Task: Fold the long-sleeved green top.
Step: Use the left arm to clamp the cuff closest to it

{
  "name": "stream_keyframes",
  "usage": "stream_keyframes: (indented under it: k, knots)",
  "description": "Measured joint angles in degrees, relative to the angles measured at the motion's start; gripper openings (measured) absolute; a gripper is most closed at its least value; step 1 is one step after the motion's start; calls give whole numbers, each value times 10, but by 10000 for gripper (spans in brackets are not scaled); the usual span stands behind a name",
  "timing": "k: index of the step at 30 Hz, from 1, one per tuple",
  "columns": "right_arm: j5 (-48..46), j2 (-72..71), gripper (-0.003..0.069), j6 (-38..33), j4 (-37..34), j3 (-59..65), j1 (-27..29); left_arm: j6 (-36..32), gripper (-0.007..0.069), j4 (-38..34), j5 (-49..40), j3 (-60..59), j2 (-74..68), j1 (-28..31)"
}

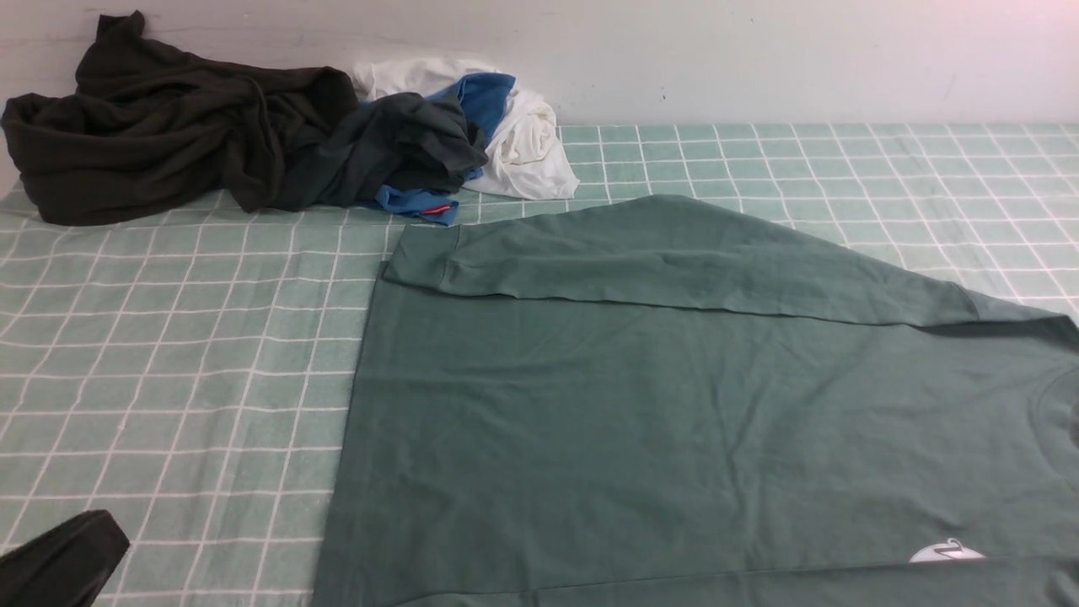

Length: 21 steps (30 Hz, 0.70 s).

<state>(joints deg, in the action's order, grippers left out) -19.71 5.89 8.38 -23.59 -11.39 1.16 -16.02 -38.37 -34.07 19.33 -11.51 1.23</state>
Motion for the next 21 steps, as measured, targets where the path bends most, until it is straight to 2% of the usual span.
stream_keyframes:
  k: [2,3,6,8,9,11,16,20,21]
  knots:
    - [-19,58,-14,-44,21,-55,0,-8,-3,54,-47,56,-71,0]
    - [-22,65,-14,-44,24,-62,0,-10,-3,69,-54,62,-79,0]
    - [-131,186,-14,-116,68,-189,0,-14,-3,201,-168,178,-215,-3]
    - [-223,253,-14,-152,80,-252,0,-7,-3,267,-215,227,-273,-24]
    - [-232,265,-14,-157,81,-257,-1,-6,-3,273,-219,231,-283,-31]
    - [-335,330,-14,-176,82,-303,-13,22,-3,328,-249,258,-332,-82]
    - [-437,406,-14,-196,73,-319,-77,53,11,367,-280,239,-412,-185]
    - [-488,435,-14,-202,85,-319,-124,64,64,366,-277,204,-465,-238]
    - [-496,446,-14,-203,95,-319,-145,67,106,360,-264,189,-494,-258]
